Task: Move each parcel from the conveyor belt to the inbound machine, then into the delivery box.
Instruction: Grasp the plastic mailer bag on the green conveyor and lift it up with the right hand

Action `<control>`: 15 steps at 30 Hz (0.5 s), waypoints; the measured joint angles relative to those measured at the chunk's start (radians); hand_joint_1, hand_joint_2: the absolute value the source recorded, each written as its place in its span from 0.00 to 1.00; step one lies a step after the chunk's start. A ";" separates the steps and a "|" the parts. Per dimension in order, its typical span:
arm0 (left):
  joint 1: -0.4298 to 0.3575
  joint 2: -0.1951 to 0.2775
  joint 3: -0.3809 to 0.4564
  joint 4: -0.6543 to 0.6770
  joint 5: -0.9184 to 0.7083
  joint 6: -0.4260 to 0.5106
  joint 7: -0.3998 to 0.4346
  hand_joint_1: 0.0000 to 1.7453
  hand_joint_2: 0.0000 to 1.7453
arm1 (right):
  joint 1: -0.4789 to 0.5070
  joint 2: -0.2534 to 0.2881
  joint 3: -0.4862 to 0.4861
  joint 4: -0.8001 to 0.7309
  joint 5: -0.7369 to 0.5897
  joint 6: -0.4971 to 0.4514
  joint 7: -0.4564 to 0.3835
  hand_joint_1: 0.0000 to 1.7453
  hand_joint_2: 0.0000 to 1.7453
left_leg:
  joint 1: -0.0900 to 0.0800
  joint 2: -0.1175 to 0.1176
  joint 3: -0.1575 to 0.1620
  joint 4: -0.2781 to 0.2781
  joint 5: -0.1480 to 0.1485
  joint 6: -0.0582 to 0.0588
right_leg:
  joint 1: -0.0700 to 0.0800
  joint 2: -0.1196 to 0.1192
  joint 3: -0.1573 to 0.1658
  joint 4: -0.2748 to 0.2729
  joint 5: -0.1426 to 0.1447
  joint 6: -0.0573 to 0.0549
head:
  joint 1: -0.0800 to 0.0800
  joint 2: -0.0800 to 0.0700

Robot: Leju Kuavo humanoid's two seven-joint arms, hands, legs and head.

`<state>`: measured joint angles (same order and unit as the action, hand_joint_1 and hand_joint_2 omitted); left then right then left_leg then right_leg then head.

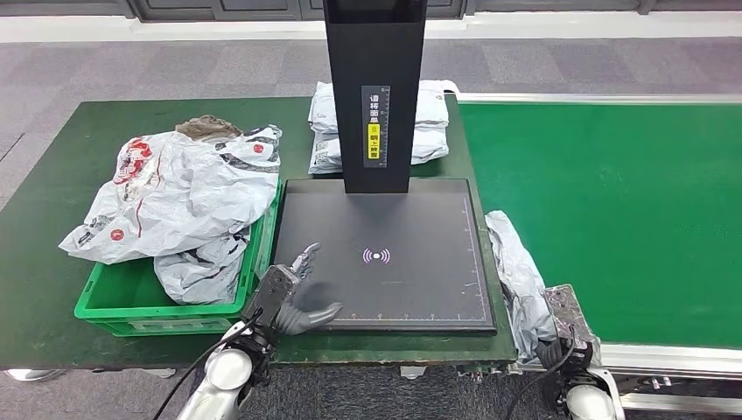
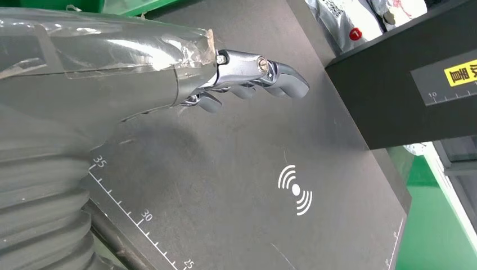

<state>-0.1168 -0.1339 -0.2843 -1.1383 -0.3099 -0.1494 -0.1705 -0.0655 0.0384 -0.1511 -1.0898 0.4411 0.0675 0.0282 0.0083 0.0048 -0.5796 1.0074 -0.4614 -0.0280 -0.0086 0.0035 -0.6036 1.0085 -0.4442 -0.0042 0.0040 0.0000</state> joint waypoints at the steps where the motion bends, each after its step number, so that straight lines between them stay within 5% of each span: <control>1: -0.002 0.000 -0.003 0.002 0.000 0.000 -0.001 0.00 1.00 | -0.003 0.001 0.006 0.006 -0.009 0.007 -0.006 0.00 1.00 | 0.000 0.000 0.000 0.000 0.000 0.000 | 0.000 0.000 0.000 0.000 0.000 0.000 | 0.000 0.000; 9: -0.009 0.000 -0.017 0.018 0.000 0.000 -0.003 0.00 1.00 | -0.028 0.010 0.037 0.044 -0.033 0.017 -0.019 0.00 1.00 | 0.002 0.002 0.001 0.000 0.000 -0.001 | 0.000 0.002 0.000 0.000 0.000 0.000 | 0.000 0.000; 10: -0.009 0.000 -0.018 0.019 0.000 0.000 -0.003 0.00 1.00 | -0.030 0.010 0.038 0.048 -0.036 0.017 -0.019 0.09 1.00 | 0.002 0.002 0.001 0.000 0.000 -0.001 | 0.000 0.002 0.000 0.000 0.000 -0.001 | 0.000 0.000; 13: -0.009 0.000 -0.018 0.021 -0.005 0.000 0.000 0.00 1.00 | -0.035 0.011 0.044 0.057 -0.056 0.020 -0.024 0.84 1.00 | 0.002 0.002 0.001 0.000 0.001 -0.001 | 0.000 0.002 0.000 0.000 0.001 -0.001 | 0.000 0.000; 14: -0.009 0.000 -0.019 0.023 -0.008 0.000 0.001 0.00 1.00 | -0.036 0.011 0.047 0.060 -0.067 0.025 -0.028 1.00 1.00 | 0.002 0.003 0.001 0.000 0.001 -0.001 | 0.000 0.002 0.000 0.000 0.001 -0.001 | 0.000 0.000; 15: -0.009 0.000 -0.019 0.024 -0.010 0.000 0.002 0.00 1.00 | -0.037 0.011 0.049 0.062 -0.079 0.031 -0.032 1.00 1.00 | 0.003 0.003 0.001 0.000 0.001 -0.001 | 0.000 0.003 0.000 0.000 0.001 -0.001 | 0.000 0.000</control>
<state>-0.1262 -0.1339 -0.3034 -1.1141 -0.3199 -0.1499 -0.1688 -0.1022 0.0496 -0.1018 -1.0278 0.3623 0.0987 -0.0041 0.0109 0.0080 -0.5783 1.0073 -0.4607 -0.0295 -0.0086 0.0064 -0.6036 1.0085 -0.4433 -0.0056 0.0041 0.0000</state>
